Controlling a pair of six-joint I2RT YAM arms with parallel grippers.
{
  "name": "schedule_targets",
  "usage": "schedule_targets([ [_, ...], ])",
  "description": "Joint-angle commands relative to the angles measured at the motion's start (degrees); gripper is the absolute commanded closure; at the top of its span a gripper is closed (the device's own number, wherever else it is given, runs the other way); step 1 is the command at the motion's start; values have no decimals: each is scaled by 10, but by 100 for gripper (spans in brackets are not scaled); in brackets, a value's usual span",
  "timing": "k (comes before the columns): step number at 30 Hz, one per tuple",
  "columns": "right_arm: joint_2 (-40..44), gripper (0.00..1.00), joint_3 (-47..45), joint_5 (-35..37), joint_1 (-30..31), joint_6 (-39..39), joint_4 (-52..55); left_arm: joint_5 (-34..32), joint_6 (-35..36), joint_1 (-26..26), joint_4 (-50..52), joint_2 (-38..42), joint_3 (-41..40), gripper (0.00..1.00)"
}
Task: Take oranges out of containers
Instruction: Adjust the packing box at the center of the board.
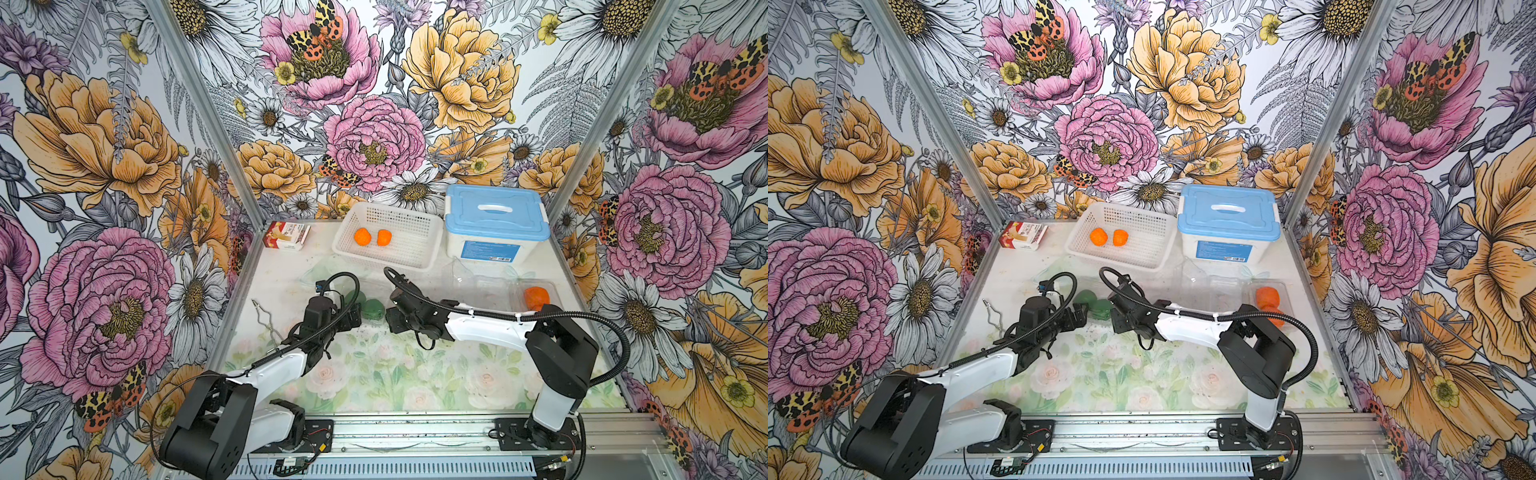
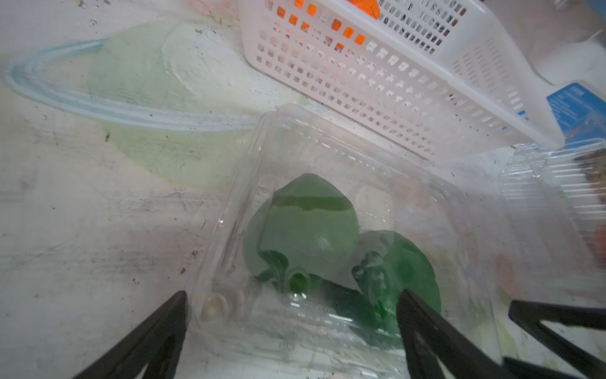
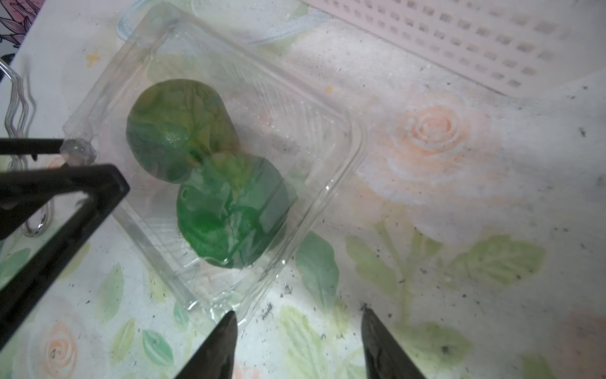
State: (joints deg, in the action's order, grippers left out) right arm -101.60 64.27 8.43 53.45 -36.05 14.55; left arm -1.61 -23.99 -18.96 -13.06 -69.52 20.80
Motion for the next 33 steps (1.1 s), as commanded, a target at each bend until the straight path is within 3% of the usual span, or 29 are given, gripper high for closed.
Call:
schedule_targets([
  [1, 22, 41, -7, 9, 11, -11, -4, 8, -25, 13, -13, -8, 9, 1],
  [8, 28, 41, -8, -29, 12, -14, -28, -7, -39, 33, 3, 12, 15, 1],
  [14, 48, 40, -24, -8, 11, -8, -29, -41, -29, 53, 29, 18, 37, 1],
  [25, 111, 39, -79, 19, -5, 0, -29, 2, -34, 64, -24, -112, 113, 1],
  [33, 141, 39, -117, 24, -23, -1, -29, -2, -27, 17, -47, -208, 188, 1],
])
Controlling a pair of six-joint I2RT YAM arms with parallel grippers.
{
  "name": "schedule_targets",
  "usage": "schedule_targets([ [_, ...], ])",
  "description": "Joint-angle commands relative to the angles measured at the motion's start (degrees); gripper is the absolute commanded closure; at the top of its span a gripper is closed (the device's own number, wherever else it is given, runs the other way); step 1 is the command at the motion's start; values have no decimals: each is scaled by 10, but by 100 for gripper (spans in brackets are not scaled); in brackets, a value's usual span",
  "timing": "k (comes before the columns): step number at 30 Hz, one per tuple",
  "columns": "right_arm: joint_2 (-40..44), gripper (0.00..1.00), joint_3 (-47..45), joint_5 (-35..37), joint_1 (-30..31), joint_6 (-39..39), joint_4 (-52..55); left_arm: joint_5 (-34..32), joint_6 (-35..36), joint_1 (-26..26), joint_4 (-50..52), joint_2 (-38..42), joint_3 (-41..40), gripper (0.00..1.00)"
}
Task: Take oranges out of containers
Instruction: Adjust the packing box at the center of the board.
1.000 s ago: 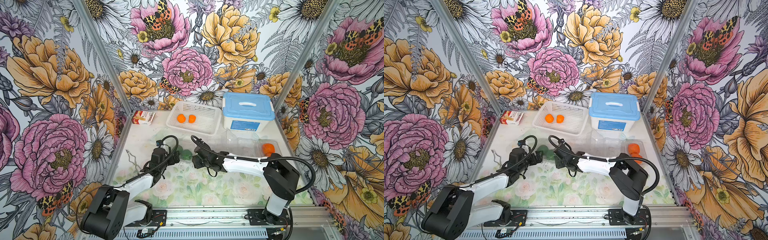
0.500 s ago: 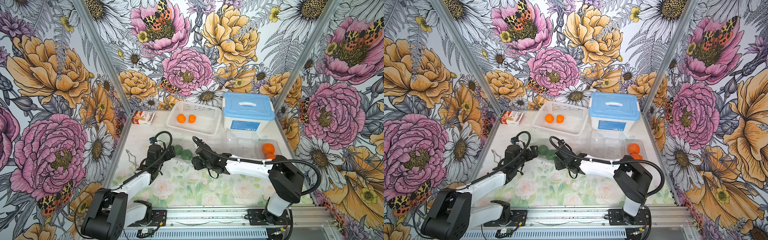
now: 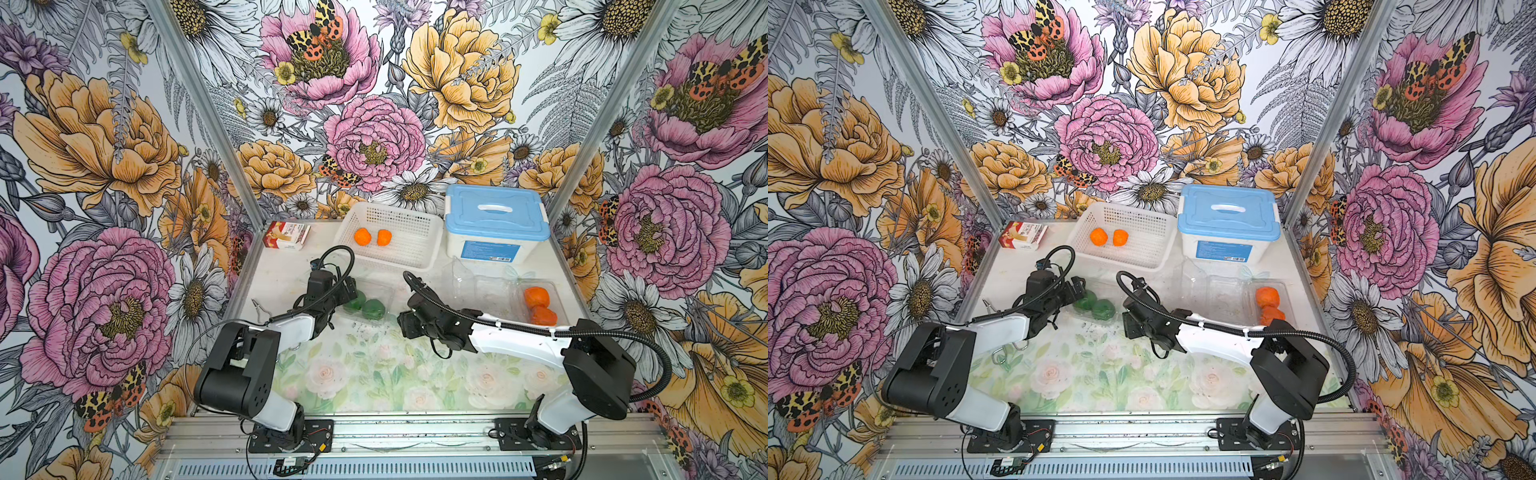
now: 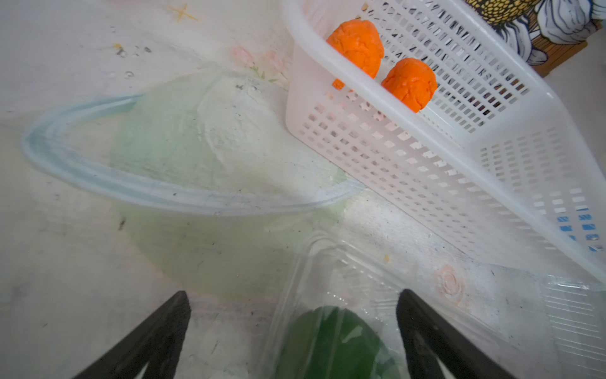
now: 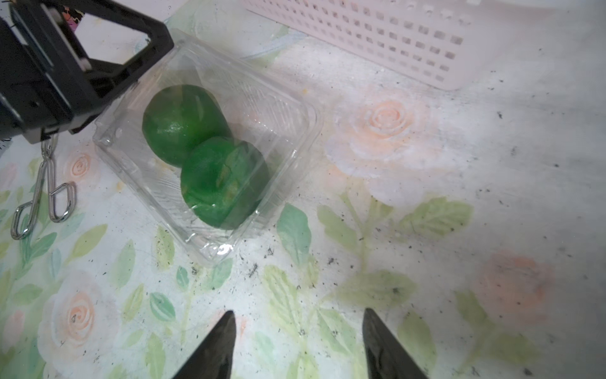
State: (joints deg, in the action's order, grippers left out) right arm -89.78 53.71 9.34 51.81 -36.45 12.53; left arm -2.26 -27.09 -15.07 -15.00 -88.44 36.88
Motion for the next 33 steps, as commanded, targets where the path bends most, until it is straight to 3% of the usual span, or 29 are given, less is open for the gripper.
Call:
schedule_targets([
  [1, 25, 39, -15, 17, -9, 4, -8, 2, 5, -31, -27, -28, 37, 1],
  [12, 60, 39, -55, 24, -52, 18, -8, 6, 17, -128, -50, -107, 118, 1],
  [18, 65, 39, -63, 34, -61, 36, -7, 40, 55, -154, -147, -84, 85, 1],
  [23, 62, 39, -51, 45, -93, 71, -7, -46, 90, -170, -154, 5, 25, 1],
  [29, 36, 38, -5, 26, -114, 93, -7, -220, 129, -203, -1, 122, 0, 1],
  [33, -9, 38, 50, 6, -127, 110, -7, -235, 121, -200, 75, 173, -24, 1],
])
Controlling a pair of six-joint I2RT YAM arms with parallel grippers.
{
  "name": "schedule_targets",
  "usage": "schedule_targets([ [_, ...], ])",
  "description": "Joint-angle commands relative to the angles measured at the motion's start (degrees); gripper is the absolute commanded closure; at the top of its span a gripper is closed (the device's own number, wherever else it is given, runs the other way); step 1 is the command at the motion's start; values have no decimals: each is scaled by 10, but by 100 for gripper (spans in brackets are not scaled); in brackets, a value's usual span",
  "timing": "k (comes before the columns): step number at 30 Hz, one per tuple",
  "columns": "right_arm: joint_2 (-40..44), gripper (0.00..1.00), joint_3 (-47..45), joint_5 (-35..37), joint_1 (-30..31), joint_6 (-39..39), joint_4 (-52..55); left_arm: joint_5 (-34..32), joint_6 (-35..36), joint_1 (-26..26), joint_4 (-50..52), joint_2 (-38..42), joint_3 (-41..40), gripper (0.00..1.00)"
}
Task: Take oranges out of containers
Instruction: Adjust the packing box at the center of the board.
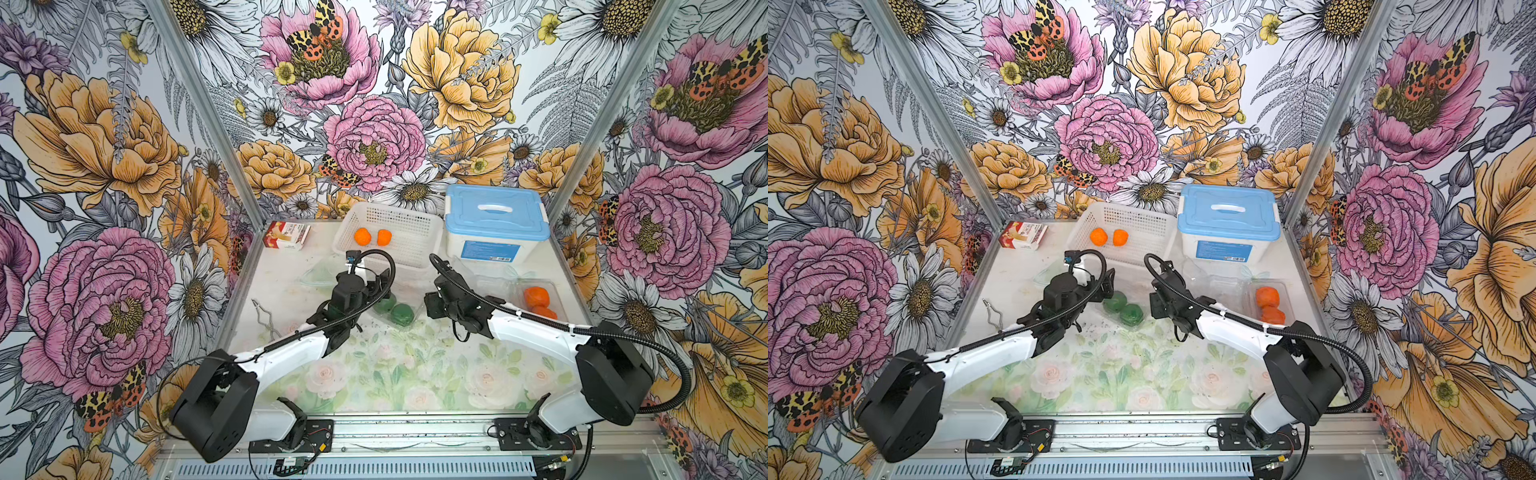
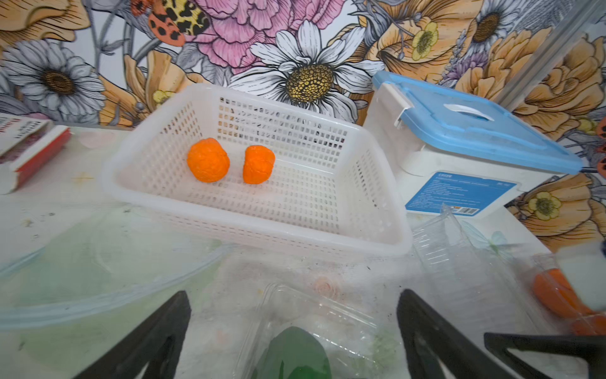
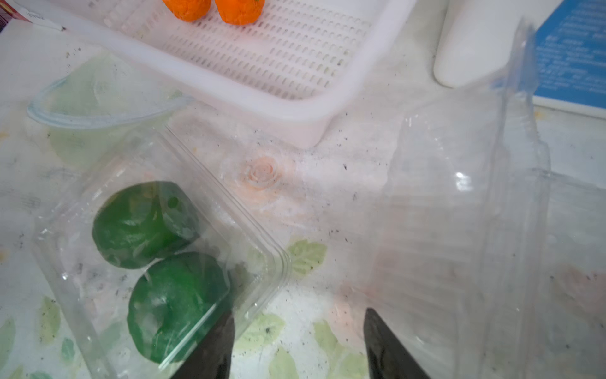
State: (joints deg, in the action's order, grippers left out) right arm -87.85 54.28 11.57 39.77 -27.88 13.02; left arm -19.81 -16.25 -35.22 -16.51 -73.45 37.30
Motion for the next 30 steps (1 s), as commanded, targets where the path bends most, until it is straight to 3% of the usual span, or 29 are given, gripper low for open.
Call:
schedule_targets([
  [1, -42, 38, 57, -26, -9, 27, -12, -49, 12, 3, 93, 34, -39, 1],
  [9, -134, 39, 118, -73, -36, 9, -13, 17, -30, 43, 136, 155, -135, 1],
  [12, -135, 39, 115, -73, -36, 2, -13, 98, -35, 93, 142, 172, -160, 1],
  [16, -133, 40, 106, -70, -35, -4, -13, 141, -52, 141, 154, 167, -173, 1],
  [22, -112, 40, 74, -56, -23, -13, -12, 127, -38, 142, 170, 157, -152, 1],
  [30, -70, 40, 22, -39, 4, -34, -12, 151, -38, 136, 160, 43, -110, 1],
])
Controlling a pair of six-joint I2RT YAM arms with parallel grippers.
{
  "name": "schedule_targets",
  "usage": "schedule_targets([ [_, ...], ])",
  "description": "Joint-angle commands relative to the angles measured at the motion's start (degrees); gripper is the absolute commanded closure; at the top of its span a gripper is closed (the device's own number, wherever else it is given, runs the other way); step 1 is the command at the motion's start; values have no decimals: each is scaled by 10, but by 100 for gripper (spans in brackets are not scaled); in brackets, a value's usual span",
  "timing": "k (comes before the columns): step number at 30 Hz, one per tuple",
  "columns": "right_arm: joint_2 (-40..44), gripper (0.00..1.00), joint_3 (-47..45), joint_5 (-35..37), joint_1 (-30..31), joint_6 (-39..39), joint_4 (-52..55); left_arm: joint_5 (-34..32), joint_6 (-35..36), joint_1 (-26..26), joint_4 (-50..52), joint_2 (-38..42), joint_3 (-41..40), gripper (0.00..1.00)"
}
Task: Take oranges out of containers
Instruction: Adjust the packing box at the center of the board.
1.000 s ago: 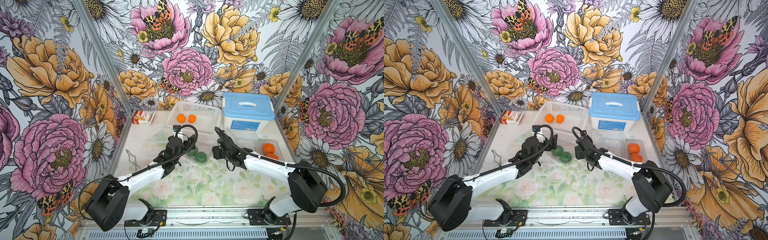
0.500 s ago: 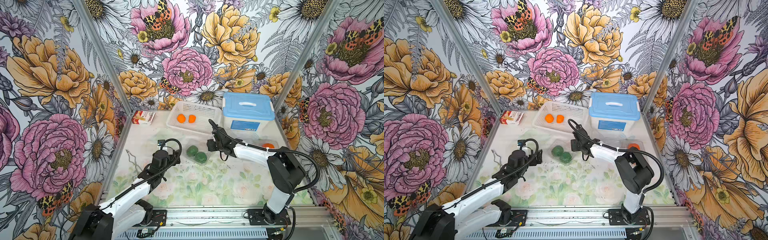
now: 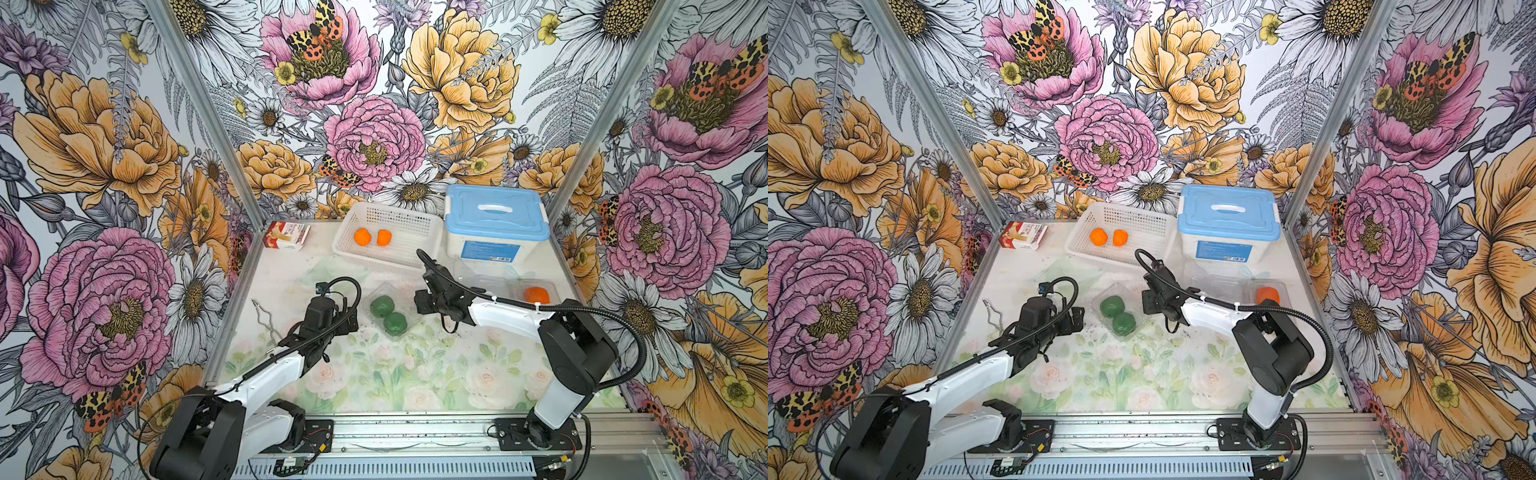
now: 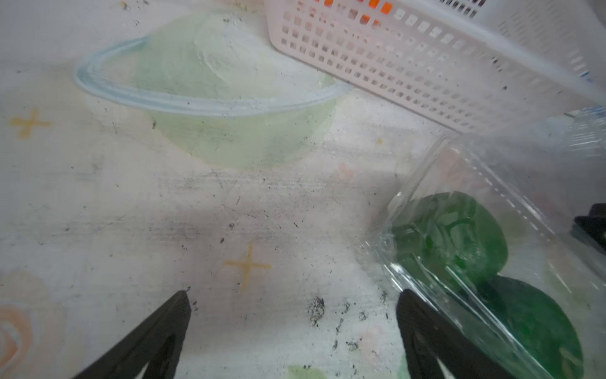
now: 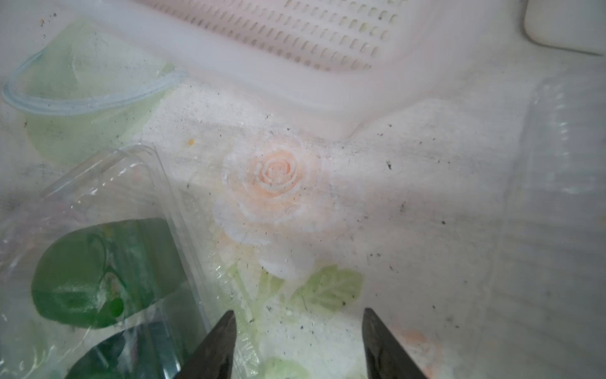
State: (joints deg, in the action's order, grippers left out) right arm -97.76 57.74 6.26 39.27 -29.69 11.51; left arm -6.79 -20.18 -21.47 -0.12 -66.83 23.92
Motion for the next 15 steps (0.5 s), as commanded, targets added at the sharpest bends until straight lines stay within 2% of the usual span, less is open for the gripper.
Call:
schedule_targets([
  [1, 36, 40, -20, 10, 11, -24, 3, 23, 3, -3, -5, -37, 31, 1],
  [5, 55, 40, -35, -24, 14, -51, 2, 43, 6, 3, -18, -87, 55, 1],
  [11, 63, 40, -46, -36, 21, -63, 3, 74, -3, 15, -39, -156, 101, 1],
  [15, 71, 40, -52, -40, 21, -77, 2, 84, -13, 26, -64, -172, 111, 1],
])
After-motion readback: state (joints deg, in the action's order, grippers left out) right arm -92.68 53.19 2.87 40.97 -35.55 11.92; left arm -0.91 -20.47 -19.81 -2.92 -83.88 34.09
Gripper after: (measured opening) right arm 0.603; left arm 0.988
